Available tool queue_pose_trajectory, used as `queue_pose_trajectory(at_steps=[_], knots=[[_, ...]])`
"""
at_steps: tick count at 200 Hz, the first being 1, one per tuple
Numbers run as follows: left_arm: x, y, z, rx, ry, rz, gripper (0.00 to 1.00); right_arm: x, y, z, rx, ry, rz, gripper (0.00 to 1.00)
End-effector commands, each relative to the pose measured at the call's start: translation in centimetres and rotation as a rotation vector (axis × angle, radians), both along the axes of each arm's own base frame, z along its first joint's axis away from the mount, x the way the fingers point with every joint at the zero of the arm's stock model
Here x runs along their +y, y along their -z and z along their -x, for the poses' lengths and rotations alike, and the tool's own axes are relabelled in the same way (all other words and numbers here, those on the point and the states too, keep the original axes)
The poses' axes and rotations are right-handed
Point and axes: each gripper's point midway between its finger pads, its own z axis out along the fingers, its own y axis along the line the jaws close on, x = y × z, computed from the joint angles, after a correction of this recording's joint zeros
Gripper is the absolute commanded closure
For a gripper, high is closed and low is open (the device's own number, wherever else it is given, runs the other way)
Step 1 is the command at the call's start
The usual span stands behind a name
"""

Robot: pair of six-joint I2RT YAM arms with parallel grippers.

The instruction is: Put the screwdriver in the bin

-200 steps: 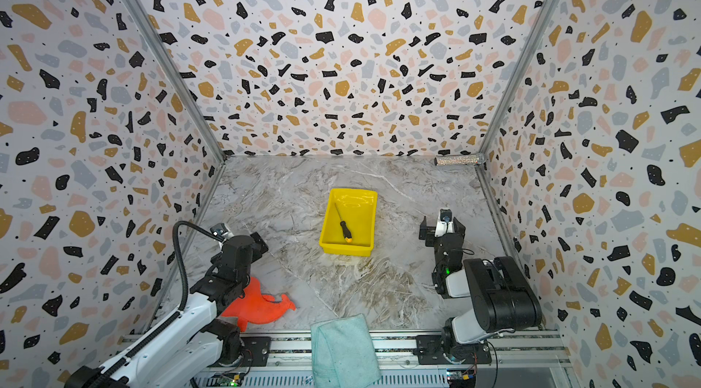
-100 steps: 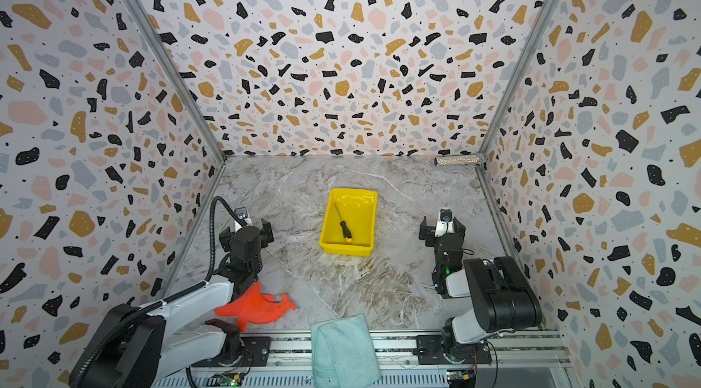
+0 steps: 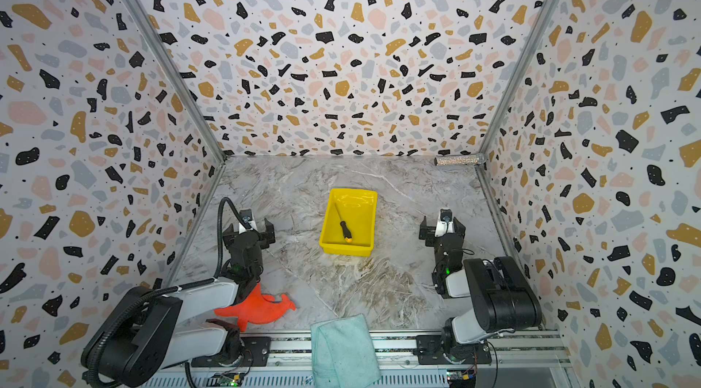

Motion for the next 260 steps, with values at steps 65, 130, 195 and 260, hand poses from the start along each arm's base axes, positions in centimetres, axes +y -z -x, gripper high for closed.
queue_pose_trajectory(at_steps=[65,130,195,260], knots=[[1.4,-1.2,1.3,-0.178,-0.003,0.102,0.00,0.0,-0.8,-0.1,-0.032,0.000,-0.013,0.01],[1.6,-1.2,1.4,-0.182,-0.009,0.107,0.00,0.0,-0.8,-0.1,-0.031,0.000,-0.015,0.01],[1.6,-1.2,1.4,-0.183,-0.009,0.109,0.00,0.0,-0.9,-0.1,-0.032,-0.001,-0.012,0.01],[1.6,-1.2,1.4,-0.183,-0.008,0.108,0.00,0.1,-0.8,-0.1,-0.030,-0.006,-0.008,0.01]])
